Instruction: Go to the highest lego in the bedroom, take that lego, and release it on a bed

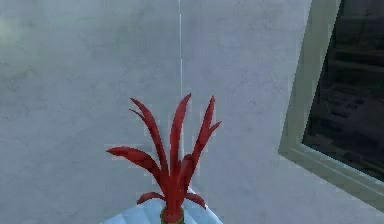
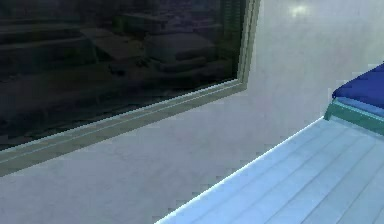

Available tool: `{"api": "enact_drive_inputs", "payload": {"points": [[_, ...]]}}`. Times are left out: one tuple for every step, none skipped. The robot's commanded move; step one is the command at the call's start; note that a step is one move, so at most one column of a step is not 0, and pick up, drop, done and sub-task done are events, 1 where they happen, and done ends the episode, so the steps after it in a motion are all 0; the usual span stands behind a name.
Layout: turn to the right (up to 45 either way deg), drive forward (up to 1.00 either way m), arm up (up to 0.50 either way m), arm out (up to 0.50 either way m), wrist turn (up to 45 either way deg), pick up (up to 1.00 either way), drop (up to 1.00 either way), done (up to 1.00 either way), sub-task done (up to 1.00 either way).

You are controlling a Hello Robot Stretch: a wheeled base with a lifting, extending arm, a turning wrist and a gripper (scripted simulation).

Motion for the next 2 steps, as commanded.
{"api": "enact_drive_inputs", "payload": {"points": [[9.0, 0.0, 0.0, 0.0, 0.0, 0.0, 0.0, 0.0, 0.0], [0.0, 0.2, 0.0, 0.0, 0.0, 0.0, 0.0, 0.0, 0.0]]}}
